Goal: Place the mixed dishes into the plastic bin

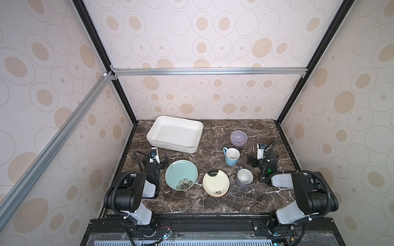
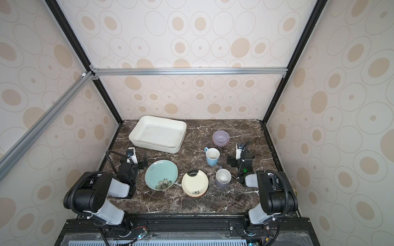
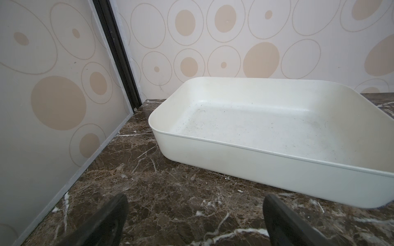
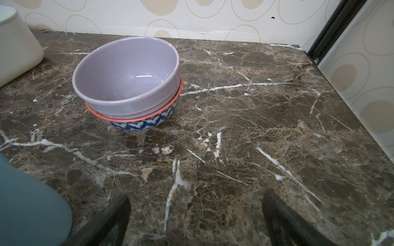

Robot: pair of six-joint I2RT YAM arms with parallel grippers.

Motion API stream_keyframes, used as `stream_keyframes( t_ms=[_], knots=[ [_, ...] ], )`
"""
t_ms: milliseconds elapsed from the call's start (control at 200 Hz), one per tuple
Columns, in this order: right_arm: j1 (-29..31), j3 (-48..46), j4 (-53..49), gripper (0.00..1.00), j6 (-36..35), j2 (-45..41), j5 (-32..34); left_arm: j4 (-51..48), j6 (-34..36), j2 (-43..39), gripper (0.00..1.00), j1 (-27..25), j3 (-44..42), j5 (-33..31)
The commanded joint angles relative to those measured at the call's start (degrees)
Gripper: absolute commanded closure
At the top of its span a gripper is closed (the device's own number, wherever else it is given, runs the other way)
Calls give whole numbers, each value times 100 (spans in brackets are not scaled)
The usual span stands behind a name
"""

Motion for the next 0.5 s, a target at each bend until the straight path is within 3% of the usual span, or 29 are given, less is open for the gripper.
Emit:
stream_keyframes(
  t_ms=[0,270,420,460,495],
  knots=[
    [-42,20,67,1,4,-1,-25,12,102,-67,1,76,93,86],
    [-51,20,67,1,-1,-13,-37,22,144,-106,1,72,88,130],
    [-35,-45,141,0,-39,-63,-5,-1799,105,-867,4,67,811,-6],
    [4,-18,192,5,-9,-151,201,-2181,156,-986,5,55,1029,81],
    [6,167,-414,9,52,-385,381,-2389,109,-1090,5,11,1189,65]
  ],
)
